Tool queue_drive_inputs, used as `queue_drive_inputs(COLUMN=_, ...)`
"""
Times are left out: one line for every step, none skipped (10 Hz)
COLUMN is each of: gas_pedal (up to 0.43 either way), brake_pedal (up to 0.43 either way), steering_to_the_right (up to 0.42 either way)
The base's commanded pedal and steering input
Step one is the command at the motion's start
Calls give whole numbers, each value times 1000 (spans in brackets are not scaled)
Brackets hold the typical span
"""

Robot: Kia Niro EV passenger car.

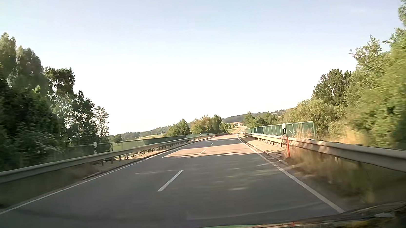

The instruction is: Follow the waypoints while adhering to traffic rules and regulations

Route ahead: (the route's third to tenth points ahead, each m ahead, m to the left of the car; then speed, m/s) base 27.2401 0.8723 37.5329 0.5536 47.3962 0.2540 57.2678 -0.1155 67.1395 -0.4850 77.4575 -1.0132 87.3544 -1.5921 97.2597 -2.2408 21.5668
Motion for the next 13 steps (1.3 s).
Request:
queue_drive_inputs(gas_pedal=197, brake_pedal=0, steering_to_the_right=2)
queue_drive_inputs(gas_pedal=197, brake_pedal=0, steering_to_the_right=3)
queue_drive_inputs(gas_pedal=189, brake_pedal=0, steering_to_the_right=4)
queue_drive_inputs(gas_pedal=189, brake_pedal=0, steering_to_the_right=5)
queue_drive_inputs(gas_pedal=189, brake_pedal=0, steering_to_the_right=4)
queue_drive_inputs(gas_pedal=189, brake_pedal=0, steering_to_the_right=4)
queue_drive_inputs(gas_pedal=189, brake_pedal=0, steering_to_the_right=4)
queue_drive_inputs(gas_pedal=189, brake_pedal=0, steering_to_the_right=3)
queue_drive_inputs(gas_pedal=197, brake_pedal=0, steering_to_the_right=3)
queue_drive_inputs(gas_pedal=197, brake_pedal=0, steering_to_the_right=3)
queue_drive_inputs(gas_pedal=197, brake_pedal=0, steering_to_the_right=3)
queue_drive_inputs(gas_pedal=197, brake_pedal=0, steering_to_the_right=3)
queue_drive_inputs(gas_pedal=209, brake_pedal=0, steering_to_the_right=2)
